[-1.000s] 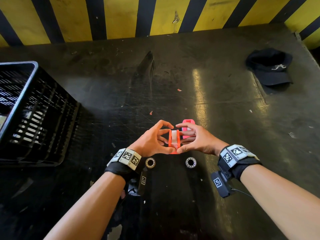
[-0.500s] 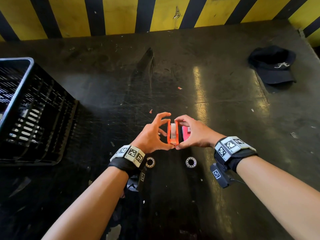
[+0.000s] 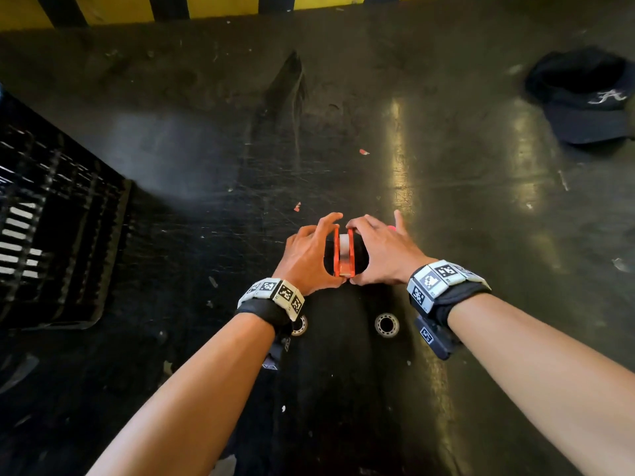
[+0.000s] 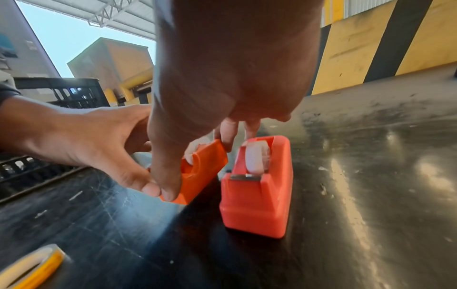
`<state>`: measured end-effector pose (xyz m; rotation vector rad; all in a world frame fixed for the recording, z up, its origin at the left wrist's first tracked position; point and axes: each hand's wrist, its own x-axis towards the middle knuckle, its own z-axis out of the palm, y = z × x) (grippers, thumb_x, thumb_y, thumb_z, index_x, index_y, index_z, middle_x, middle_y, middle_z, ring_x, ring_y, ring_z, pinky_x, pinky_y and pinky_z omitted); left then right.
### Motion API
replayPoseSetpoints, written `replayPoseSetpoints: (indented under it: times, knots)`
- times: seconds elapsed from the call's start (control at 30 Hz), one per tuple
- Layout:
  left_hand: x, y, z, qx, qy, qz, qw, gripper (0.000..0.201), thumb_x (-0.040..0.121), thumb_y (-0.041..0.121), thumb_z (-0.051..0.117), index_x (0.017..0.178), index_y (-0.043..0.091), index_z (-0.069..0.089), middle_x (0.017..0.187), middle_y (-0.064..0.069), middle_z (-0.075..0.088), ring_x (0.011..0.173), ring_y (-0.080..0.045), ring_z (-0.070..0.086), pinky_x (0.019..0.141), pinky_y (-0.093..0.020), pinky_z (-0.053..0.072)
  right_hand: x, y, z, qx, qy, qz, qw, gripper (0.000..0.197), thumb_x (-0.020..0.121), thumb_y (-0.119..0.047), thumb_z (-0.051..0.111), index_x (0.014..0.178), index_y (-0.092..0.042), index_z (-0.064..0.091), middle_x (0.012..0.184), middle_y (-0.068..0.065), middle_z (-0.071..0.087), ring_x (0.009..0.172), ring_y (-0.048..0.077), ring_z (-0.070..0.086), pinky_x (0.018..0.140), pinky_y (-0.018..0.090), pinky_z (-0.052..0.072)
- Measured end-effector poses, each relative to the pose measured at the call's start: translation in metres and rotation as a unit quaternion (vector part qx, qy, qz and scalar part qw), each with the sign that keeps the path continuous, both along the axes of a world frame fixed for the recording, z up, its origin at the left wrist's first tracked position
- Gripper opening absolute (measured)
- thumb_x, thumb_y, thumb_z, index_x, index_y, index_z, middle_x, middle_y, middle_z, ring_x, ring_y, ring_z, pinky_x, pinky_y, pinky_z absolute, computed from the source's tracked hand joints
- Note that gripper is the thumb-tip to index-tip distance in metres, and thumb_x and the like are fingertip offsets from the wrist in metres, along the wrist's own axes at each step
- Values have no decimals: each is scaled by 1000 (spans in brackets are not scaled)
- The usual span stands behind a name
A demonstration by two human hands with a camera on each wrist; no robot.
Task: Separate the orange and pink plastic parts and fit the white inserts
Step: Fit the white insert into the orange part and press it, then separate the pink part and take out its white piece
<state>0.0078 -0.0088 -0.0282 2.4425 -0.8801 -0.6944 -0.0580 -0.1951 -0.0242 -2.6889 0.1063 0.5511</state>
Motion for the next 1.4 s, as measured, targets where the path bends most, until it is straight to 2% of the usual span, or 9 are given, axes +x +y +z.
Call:
replayPoseSetpoints:
  times: [0.13, 0.3, 0.43, 0.53, 0.77, 1.0, 1.13, 1.2, 1.4]
  knots:
    - [-1, -3, -12, 13, 1, 4, 1000, 125, 61, 39, 93, 158, 35, 13, 155, -2, 48, 145, -30, 41, 120, -57, 31, -1, 1, -8, -13, -6, -2, 1000, 106, 61, -59, 84, 146, -25, 31, 153, 9, 48, 153, 28, 27, 118, 70, -10]
    - [-5, -5, -17, 30, -4, 8, 1000, 126, 64, 37, 92, 159, 33, 11, 154, -7, 48, 145, -31, 42, 120, -57, 32, -3, 2, -15, -28, -14, 2, 1000, 113, 61, -62, 84, 150, -26, 25, 158, 8, 43, 157, 27, 17, 115, 69, -16]
    - [-6, -6, -18, 46, -4, 7, 999, 130, 67, 38, 91, 162, 33, 2, 159, -7, 44, 147, -31, 40, 120, -59, 32, -8, -3, -13, -29, -12, 7, 999, 129, 60, -60, 88, 159, -29, 11, 171, 2, 12, 159, 27, -3, 118, 71, -10]
    - [-4, -3, -15, 59, 3, 7, 998, 141, 62, 39, 95, 161, 38, -6, 163, -7, 37, 151, -31, 34, 121, -60, 30, -14, -21, -6, 12, 12, -21, 1000, 135, 61, -54, 90, 161, -37, 1, 173, -1, 0, 158, 25, -9, 122, 67, -3]
    - [5, 0, 5, 52, 3, 7, 999, 143, 57, 49, 96, 160, 40, -3, 168, -6, 30, 154, -32, 29, 120, -63, 31, -30, -57, -4, 22, 66, -65, 995, 141, 56, -54, 93, 161, -37, 1, 172, -3, 2, 159, 25, -1, 122, 67, 7]
    - [0, -13, 22, -6, 9, 4, 1000, 107, 73, 45, 87, 158, 36, 23, 163, 1, 38, 154, -26, 28, 121, -59, 31, -40, -46, -8, 52, 22, -106, 993, 114, 61, -40, 91, 154, -29, 25, 158, -3, 40, 147, 22, 36, 121, 64, 13]
    - [-7, -22, 33, -51, -26, -25, 998, 72, 81, 41, 82, 144, 30, 49, 151, 2, 53, 147, -25, 39, 116, -58, 38, -46, -47, -2, 119, -22, -119, 985, 116, 56, -37, 94, 152, -25, 30, 152, 0, 44, 135, 24, 48, 114, 44, 37]
    - [-10, -28, 38, -62, -42, -42, 996, 60, 83, 40, 80, 138, 30, 56, 149, 1, 55, 146, -25, 41, 114, -58, 40, -49, -46, 7, 152, -43, -122, 980, 116, 56, -34, 95, 152, -24, 31, 151, 0, 42, 132, 22, 50, 107, 36, 43]
    - [-16, -43, 52, -38, -78, -76, 993, 57, 82, 43, 80, 135, 29, 62, 152, 0, 52, 146, -27, 40, 115, -56, 41, -55, -39, 31, 162, -78, -99, 979, 111, 58, -38, 93, 150, -31, 30, 146, -6, 42, 123, 20, 54, 99, 34, 47]
